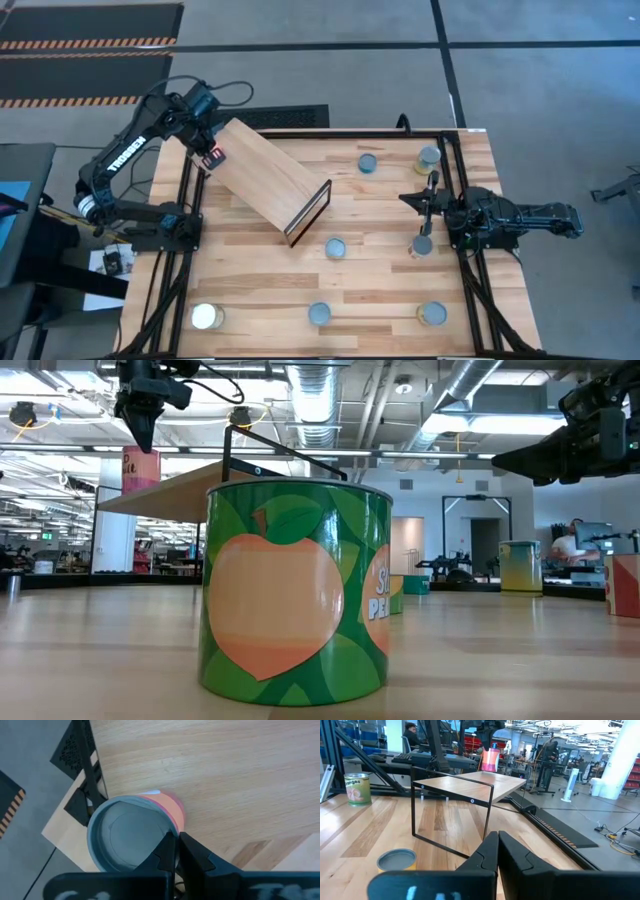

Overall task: Pick and place cans onto a shelf
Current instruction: Put the canned pineapples on the shelf

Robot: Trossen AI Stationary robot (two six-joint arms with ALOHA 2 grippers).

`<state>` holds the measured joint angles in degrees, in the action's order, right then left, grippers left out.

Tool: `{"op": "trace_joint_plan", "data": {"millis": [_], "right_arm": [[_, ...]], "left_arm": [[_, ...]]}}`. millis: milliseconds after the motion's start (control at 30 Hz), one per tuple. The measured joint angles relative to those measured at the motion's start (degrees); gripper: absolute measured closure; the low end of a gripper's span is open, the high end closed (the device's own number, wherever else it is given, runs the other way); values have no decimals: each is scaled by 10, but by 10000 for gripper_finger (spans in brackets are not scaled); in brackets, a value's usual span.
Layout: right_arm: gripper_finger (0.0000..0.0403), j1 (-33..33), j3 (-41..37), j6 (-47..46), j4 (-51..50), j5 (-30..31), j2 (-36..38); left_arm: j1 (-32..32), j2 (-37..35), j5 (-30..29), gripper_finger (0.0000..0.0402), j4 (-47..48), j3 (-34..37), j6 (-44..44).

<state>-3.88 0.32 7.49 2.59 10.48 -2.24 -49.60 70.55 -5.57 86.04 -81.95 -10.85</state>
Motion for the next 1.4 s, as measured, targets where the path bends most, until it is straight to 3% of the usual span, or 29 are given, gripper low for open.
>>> {"op": "trace_joint_plan", "data": {"millis": [1400], "right_arm": [[376, 0, 0, 0, 0, 0, 0]], "left_arm": [[0, 8, -9, 394, 5, 16, 1]]}}
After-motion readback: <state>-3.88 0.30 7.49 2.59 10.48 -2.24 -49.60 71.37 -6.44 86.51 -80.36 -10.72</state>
